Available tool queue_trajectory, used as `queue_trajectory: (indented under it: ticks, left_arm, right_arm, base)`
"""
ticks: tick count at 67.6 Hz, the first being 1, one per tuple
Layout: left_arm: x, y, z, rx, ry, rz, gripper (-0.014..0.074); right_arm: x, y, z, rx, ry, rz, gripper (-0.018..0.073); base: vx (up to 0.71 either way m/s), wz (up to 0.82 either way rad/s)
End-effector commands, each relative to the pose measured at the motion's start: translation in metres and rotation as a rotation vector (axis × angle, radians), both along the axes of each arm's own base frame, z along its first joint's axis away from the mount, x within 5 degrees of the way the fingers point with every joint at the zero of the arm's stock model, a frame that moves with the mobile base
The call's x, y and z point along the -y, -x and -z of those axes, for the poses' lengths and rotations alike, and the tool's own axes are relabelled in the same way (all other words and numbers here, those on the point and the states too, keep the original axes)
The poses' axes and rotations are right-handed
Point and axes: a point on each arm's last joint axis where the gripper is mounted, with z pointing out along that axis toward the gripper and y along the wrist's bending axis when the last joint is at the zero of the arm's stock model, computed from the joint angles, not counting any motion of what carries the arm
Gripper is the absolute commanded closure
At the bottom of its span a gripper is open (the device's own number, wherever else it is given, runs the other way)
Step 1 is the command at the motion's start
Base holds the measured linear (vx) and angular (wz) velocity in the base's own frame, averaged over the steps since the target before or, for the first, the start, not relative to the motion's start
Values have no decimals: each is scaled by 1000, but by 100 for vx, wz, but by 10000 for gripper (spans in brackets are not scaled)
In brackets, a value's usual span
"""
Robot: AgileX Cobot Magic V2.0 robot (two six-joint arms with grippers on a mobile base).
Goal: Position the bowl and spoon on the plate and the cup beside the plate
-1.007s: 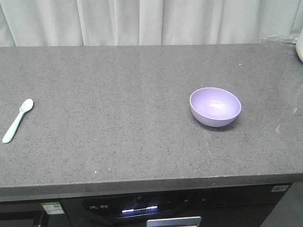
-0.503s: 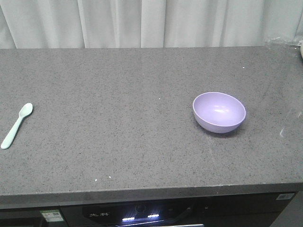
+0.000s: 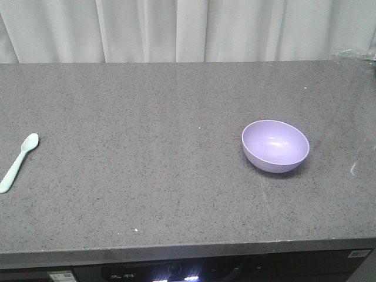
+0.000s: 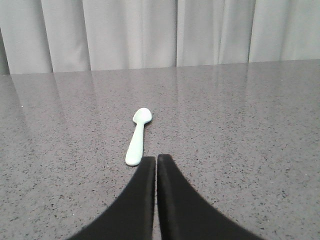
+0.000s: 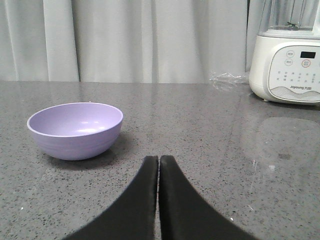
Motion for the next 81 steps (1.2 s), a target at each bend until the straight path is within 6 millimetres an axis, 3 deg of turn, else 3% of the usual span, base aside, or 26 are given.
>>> queue_trajectory:
  ticks: [1,81]
  left_arm:
    - [1,1,-10,89,5,8,603]
    - [1,1,-10,89,5,8,603]
  right_arm:
    - [-1,1,-6,78,13,-12,562]
    - [-1,1,-6,78,13,-12,562]
  base:
    - [3,0]
    - [2,0]
